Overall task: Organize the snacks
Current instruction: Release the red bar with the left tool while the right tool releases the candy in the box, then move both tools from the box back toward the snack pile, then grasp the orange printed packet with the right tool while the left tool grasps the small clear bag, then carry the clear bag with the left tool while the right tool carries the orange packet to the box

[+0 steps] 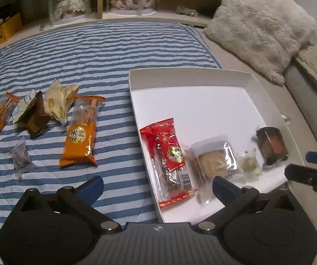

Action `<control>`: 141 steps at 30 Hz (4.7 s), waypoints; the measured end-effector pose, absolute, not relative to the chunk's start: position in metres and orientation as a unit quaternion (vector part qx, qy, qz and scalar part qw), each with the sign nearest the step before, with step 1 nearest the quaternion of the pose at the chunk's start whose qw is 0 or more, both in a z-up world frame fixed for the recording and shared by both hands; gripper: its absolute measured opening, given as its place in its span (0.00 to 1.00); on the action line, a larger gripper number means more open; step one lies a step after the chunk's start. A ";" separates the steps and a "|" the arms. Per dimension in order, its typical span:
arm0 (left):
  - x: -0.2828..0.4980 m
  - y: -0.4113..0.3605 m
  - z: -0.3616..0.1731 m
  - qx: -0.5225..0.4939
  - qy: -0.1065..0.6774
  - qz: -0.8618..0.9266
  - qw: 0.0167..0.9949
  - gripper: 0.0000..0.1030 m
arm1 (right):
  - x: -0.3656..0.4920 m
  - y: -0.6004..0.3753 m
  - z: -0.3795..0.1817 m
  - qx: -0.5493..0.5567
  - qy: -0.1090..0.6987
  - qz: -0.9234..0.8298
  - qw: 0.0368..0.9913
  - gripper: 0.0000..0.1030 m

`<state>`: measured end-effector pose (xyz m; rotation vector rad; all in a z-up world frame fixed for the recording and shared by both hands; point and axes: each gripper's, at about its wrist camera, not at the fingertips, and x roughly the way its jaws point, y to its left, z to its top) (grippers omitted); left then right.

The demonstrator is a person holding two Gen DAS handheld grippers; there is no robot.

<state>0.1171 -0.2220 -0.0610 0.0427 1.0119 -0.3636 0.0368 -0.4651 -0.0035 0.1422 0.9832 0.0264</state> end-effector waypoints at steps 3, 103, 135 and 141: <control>0.111 -0.217 -0.054 0.019 0.472 -0.177 0.863 1.00 | 0.034 -0.462 0.002 0.060 0.471 0.006 0.880 1.00; 0.197 -0.030 -0.130 -0.196 0.471 -0.022 0.860 0.66 | 0.140 -0.201 -0.073 0.021 0.571 0.130 0.810 0.58; 0.156 -0.025 -0.059 -0.158 0.396 -0.068 0.902 0.34 | 0.132 -0.236 -0.010 0.057 0.452 0.140 0.879 0.45; 0.146 -0.038 -0.041 -0.144 0.379 -0.089 0.910 0.34 | 0.124 -0.252 0.022 0.067 0.411 0.137 0.899 0.45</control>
